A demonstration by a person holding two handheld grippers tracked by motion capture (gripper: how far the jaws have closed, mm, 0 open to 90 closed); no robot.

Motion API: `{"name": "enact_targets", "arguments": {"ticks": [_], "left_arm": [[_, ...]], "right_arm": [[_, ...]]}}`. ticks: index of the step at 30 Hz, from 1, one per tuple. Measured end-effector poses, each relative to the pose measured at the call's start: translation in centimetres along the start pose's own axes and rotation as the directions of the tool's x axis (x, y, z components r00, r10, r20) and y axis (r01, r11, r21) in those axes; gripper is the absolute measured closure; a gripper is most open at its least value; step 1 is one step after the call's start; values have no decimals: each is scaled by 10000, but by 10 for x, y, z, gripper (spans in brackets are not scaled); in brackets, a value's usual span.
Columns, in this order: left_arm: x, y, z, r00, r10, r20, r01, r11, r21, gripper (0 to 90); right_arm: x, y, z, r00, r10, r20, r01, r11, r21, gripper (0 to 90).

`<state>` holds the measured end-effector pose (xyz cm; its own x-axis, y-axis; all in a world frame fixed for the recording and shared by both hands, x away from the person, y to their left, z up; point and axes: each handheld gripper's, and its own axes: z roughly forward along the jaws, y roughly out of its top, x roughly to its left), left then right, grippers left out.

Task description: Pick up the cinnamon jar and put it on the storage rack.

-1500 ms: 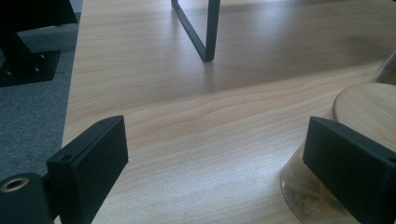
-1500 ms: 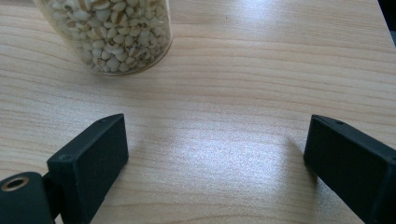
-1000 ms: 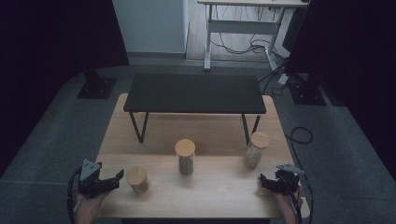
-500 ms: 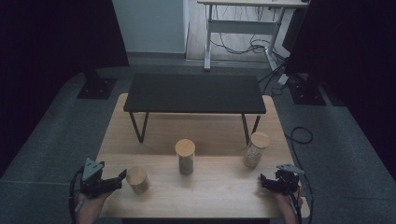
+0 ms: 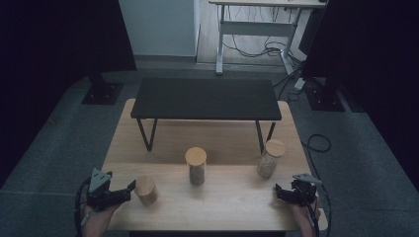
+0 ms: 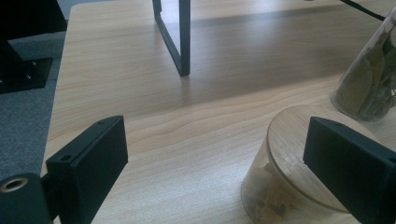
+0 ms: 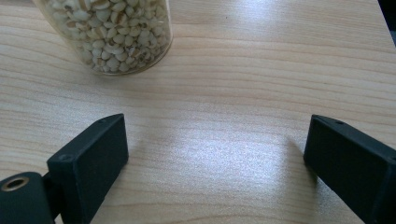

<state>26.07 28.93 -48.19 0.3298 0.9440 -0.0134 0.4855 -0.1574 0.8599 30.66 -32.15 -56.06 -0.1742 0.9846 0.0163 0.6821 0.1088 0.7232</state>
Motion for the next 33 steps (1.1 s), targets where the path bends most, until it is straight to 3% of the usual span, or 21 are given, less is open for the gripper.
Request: {"name": "enact_targets", "arguments": {"ticks": [33], "left_arm": [[-26,1,2,9992,120,380,-114,9998,-159,56]], "right_arm": [[0,0,0,10000,0,-1,0,10000,-1,58]]}}
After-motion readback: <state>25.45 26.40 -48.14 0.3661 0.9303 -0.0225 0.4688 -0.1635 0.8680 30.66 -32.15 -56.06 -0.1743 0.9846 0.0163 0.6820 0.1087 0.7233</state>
